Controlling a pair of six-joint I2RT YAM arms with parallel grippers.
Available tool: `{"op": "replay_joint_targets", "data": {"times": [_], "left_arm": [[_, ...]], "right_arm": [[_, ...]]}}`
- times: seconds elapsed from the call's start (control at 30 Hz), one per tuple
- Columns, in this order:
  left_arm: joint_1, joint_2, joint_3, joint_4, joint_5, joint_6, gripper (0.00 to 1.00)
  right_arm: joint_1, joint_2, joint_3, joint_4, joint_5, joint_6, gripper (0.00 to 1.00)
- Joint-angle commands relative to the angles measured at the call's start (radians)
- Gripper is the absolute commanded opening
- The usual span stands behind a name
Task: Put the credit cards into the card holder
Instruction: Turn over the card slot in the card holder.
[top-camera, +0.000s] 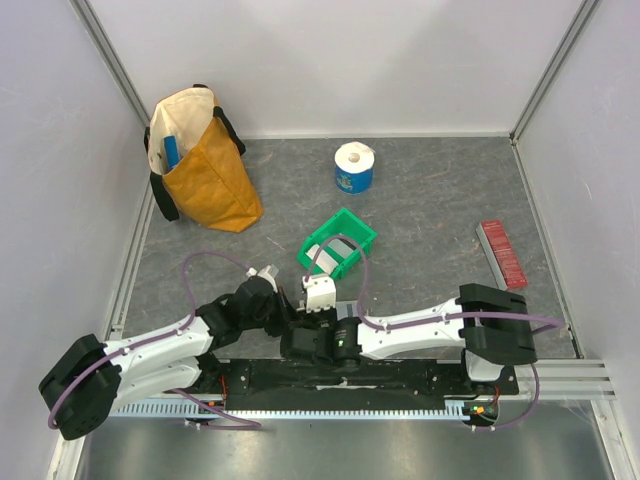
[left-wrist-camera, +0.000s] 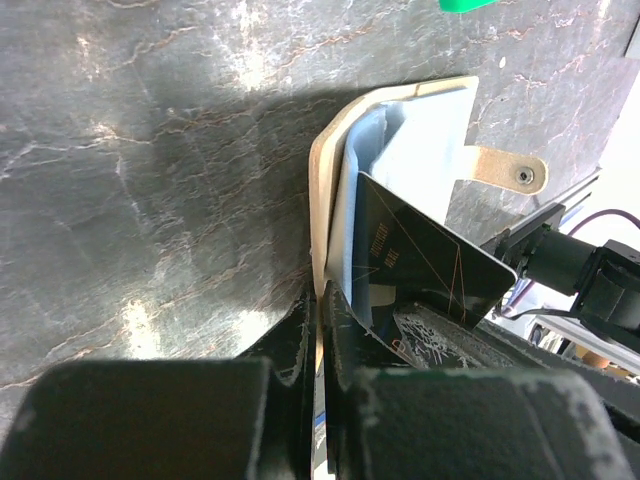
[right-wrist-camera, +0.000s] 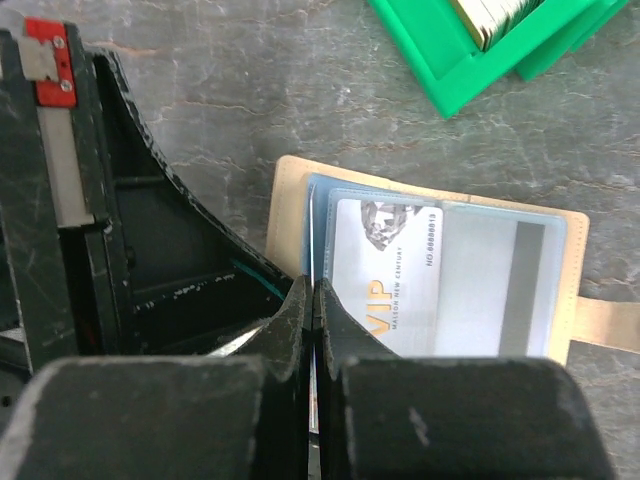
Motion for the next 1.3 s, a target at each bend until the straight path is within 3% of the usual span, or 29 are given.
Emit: {"op": "replay_joint_targets", "data": {"times": [0.0,0.17,0.37,0.63,0.93,1.27], "left_arm": [[0.002,-0.012,-0.004,0.072,0.009,-0.045,0.02],[0.003,-0.023,-0.013,0.067,0.006,-0.045,0.02],[0.003,-0.034,-0.031,0.055,-0.010,-0.042,0.02],[0.003,-0.032,-0.059,0.055,-0.020,-0.039,0.02],[0.003,0.020,-0.064,0.075,-0.017,-0.027,0.02],[0.003,0.040,-0.064,0.083,-0.020,-0.033,0.02]], "right_arm": [[0.040,0.058,0.094,-0.129,0.097,0.045,0.00],[0.051,0.078,0.157,-0.295,0.191,0.098,0.00],[0.051,-0.019,0.100,-0.294,0.215,0.114,0.00],[-0.001,-0.169,-0.073,-0.245,0.134,0.167,0.00],[-0.139,-0.437,-0.419,0.244,-0.185,0.042,0.00],[-0.189,-0.456,-0.502,0.475,-0.335,0.028,0.00]]}}
